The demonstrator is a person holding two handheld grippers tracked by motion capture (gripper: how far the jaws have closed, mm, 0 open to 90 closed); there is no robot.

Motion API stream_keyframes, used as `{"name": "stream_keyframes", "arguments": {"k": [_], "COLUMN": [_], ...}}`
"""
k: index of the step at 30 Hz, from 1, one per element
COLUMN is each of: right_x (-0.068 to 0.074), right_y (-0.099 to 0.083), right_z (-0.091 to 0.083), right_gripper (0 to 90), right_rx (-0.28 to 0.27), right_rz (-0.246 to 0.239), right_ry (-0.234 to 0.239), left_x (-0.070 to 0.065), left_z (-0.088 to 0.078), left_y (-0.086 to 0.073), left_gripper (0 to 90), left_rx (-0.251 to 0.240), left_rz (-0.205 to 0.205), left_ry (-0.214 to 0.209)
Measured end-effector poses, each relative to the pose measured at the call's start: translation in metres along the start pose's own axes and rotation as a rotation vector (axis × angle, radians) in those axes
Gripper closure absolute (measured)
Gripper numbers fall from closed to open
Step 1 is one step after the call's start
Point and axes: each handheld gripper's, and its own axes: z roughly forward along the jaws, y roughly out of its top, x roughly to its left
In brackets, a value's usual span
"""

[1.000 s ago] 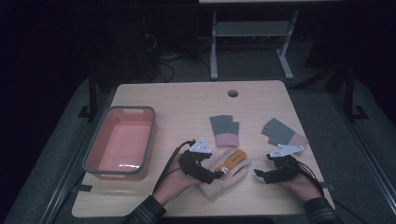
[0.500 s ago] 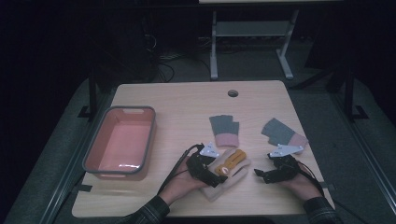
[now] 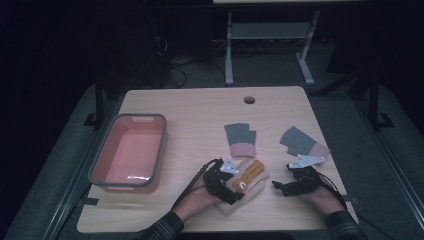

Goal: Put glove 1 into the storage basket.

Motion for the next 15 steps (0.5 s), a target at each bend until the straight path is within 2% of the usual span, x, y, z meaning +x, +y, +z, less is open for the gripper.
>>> {"name": "stream_keyframes", "arguments": {"k": [7, 15], "right_x": [0.0001, 0.0002], "right_y": [-0.0003, -0.0014], "right_z": [-0.0001, -0.0001], "right_gripper": [13.7, 13.5], "right_rx": [0.000, -0.008], "right_rz": [0.003, 0.003], "right_ry": [0.001, 0.001], "left_x": [-0.0030, -0.0034], "left_z": [-0.0025, -0.0036], "left_y": [0.0000, 0.0012], "left_gripper": [35.0, 52.1], "left_rx": [-0.011, -0.010], "left_rz": [0.040, 0.028], "left_ry": [-0.025, -0.051]}}
